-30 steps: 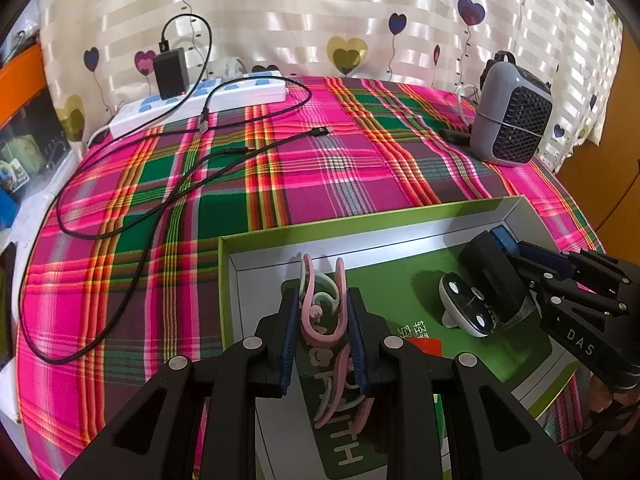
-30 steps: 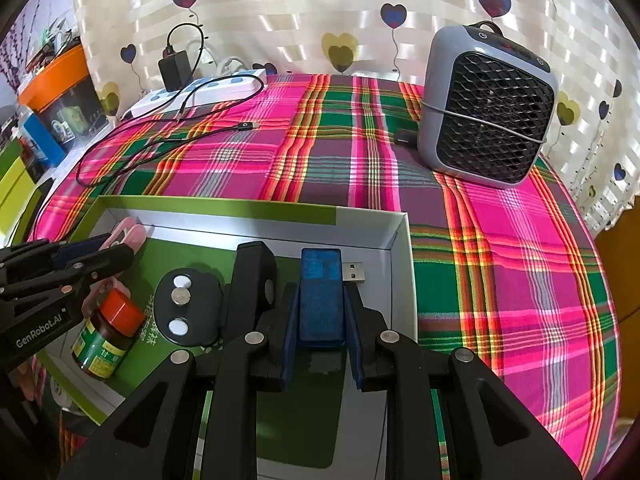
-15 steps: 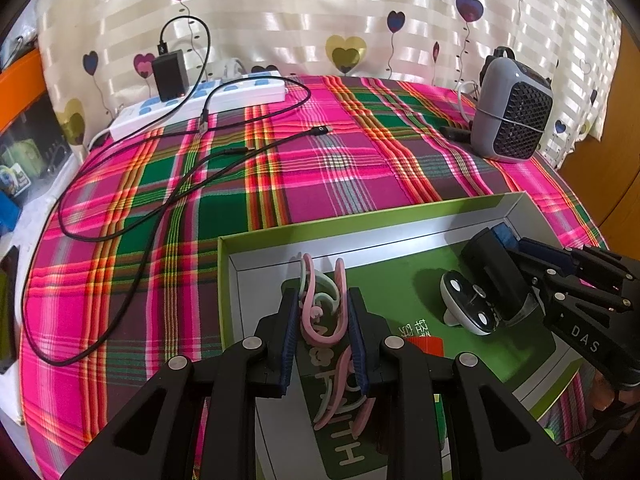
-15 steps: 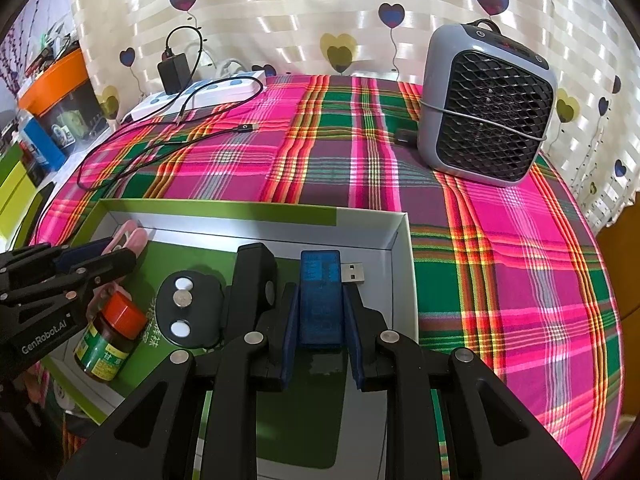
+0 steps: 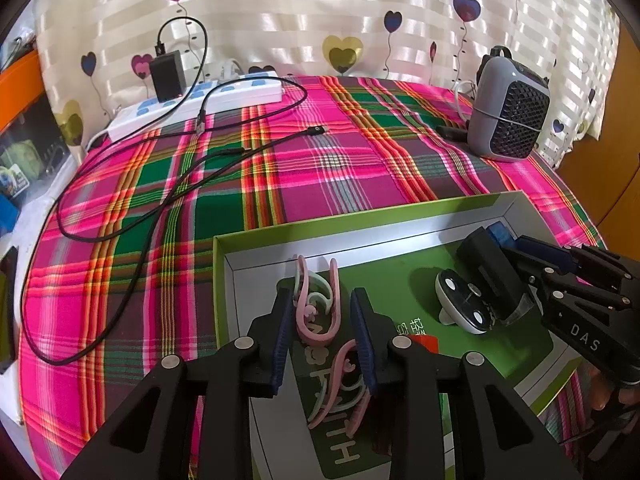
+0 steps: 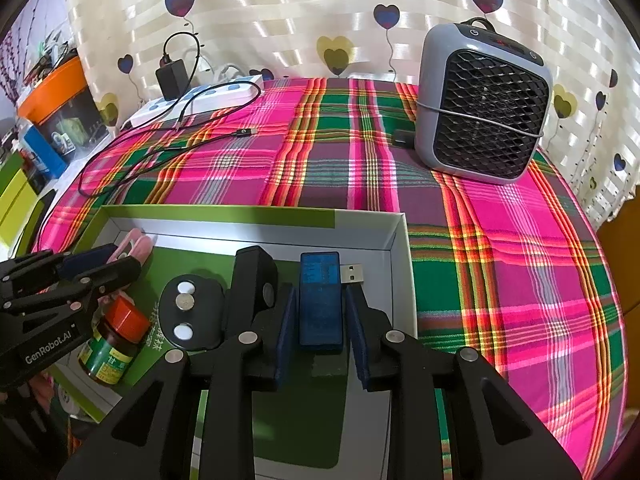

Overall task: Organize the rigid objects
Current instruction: 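Lower the pink item and USB stick into the box and open both grippers, then withdraw both tools from the box toward the remaining objects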

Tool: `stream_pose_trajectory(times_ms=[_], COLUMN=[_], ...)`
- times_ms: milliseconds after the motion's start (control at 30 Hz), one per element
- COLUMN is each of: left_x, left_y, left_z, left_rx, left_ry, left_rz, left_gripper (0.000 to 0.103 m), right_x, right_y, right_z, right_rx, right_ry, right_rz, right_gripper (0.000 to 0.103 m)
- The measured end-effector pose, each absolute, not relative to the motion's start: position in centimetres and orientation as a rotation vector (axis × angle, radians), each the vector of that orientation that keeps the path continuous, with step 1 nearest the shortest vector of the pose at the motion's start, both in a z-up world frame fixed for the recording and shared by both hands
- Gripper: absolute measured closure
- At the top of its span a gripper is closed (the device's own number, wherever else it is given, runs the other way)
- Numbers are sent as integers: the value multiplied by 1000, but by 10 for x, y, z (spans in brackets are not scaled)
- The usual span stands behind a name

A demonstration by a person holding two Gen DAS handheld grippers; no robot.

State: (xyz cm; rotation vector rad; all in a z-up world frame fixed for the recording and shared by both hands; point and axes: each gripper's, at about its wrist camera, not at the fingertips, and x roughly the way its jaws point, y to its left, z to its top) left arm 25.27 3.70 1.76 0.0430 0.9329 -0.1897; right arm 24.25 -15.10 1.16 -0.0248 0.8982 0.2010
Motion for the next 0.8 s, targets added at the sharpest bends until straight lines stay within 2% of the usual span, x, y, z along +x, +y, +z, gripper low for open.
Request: stream_pose_trajectory(times_ms=[233, 300, 367, 433, 800], left_x=[250, 249, 247, 245, 226], left_y=[39, 39, 40, 40, 43], left_z=[20, 21, 22, 23, 36], left_rx=[38, 38, 35, 34, 24], left_ry=[926, 926, 924, 922, 888], left_rz=[-181, -178, -179, -176, -170], left_gripper=[74, 74, 74, 74, 74], right_x=[239, 238, 237, 236, 224], right_y=[-151, -151, -150, -149, -148], right_z=[12, 13, 14, 15, 20], right_rx=[-24, -23, -23, -24, -19], right_ry=[893, 890, 883, 878, 864], right_rz=[191, 192, 195, 194, 189], right_gripper=[75, 72, 63, 58, 58])
